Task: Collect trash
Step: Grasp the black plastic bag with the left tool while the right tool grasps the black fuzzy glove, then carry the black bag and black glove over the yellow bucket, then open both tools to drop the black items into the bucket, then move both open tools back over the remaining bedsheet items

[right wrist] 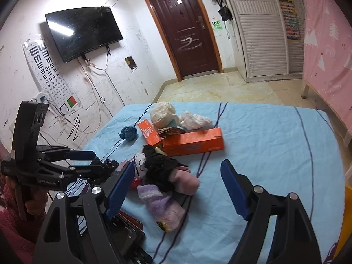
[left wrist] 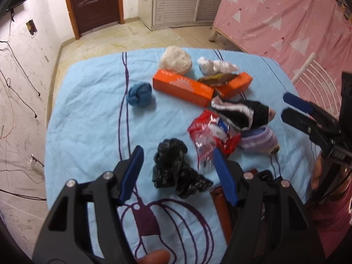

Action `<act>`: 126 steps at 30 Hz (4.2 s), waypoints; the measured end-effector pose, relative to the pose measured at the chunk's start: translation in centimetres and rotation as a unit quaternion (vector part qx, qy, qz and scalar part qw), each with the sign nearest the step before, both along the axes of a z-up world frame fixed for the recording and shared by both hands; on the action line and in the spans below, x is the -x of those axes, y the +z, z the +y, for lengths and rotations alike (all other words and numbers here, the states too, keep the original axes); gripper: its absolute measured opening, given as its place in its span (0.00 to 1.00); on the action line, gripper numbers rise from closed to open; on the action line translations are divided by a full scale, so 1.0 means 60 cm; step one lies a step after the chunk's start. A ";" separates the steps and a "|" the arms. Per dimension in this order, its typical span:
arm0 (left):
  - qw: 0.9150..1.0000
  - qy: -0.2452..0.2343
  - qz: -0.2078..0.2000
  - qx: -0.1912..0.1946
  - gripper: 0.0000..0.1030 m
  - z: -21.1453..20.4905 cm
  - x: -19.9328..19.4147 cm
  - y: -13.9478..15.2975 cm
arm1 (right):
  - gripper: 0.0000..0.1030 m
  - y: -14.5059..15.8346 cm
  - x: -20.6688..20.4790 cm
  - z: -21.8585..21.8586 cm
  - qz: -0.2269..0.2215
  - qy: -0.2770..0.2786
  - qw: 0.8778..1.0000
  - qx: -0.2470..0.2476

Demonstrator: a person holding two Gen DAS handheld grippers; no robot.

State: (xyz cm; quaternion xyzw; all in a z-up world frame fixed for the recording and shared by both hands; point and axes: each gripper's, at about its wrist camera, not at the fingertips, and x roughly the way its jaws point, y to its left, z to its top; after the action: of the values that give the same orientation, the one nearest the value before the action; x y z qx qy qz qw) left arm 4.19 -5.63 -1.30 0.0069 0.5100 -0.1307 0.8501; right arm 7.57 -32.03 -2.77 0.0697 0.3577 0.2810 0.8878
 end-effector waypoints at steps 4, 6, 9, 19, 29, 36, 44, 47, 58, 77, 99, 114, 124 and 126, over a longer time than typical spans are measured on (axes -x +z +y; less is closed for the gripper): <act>1.000 -0.010 0.008 -0.002 0.61 0.003 0.002 -0.022 | 0.72 -0.009 -0.016 0.030 0.013 0.016 1.000 0.011; 1.000 -0.015 0.010 -0.002 0.61 0.001 0.002 -0.030 | 0.72 -0.014 -0.021 0.042 0.018 0.024 0.999 0.014; 1.000 -0.020 0.014 -0.002 0.60 -0.001 -0.002 -0.044 | 0.72 -0.023 -0.031 0.060 0.026 0.030 0.999 0.030; 1.000 -0.013 0.002 0.003 0.37 0.006 -0.009 -0.056 | 0.56 -0.050 -0.054 0.076 0.059 0.035 0.997 0.031; 1.000 0.015 -0.009 0.006 0.27 0.031 -0.001 -0.043 | 0.50 -0.014 -0.037 0.052 0.021 0.023 1.000 -0.003; 0.999 0.021 -0.036 -0.009 0.27 0.025 0.010 0.003 | 0.51 0.011 -0.021 0.011 -0.004 0.001 1.000 -0.029; 0.997 -0.010 -0.074 -0.018 0.27 -0.063 0.005 0.074 | 0.51 0.041 0.023 -0.118 -0.041 -0.063 0.995 -0.066; 0.996 -0.029 -0.082 -0.021 0.27 -0.103 0.005 0.091 | 0.51 0.042 0.045 -0.193 -0.051 -0.104 0.990 -0.078; 0.990 -0.104 -0.091 -0.041 0.27 -0.280 -0.011 0.124 | 0.51 0.016 0.115 -0.409 -0.056 -0.251 0.963 -0.074; 0.973 -0.218 -0.056 -0.056 0.27 -0.626 -0.023 0.109 | 0.59 -0.070 0.121 -0.533 -0.008 -0.316 0.945 -0.086; 0.974 -0.211 -0.067 -0.048 0.56 -0.650 -0.034 0.139 | 0.59 -0.061 0.140 -0.549 -0.018 -0.325 0.940 -0.106; 0.989 -0.094 -0.099 -0.064 0.56 -0.395 -0.094 0.203 | 0.60 -0.001 0.122 -0.391 -0.055 -0.222 0.970 -0.086; 0.992 -0.043 -0.100 -0.064 0.56 -0.256 -0.110 0.201 | 0.61 0.028 0.072 -0.265 -0.050 -0.157 0.985 -0.059; 0.993 -0.034 -0.097 -0.064 0.56 -0.231 -0.114 0.196 | 0.61 0.032 0.065 -0.235 -0.050 -0.140 0.988 -0.052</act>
State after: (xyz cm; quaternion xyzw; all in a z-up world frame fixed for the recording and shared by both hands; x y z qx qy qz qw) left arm 11.00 -19.49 10.46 0.0907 0.4321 -0.1252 0.8885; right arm 3.64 -46.11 -0.84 0.1511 0.2845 0.1757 0.9302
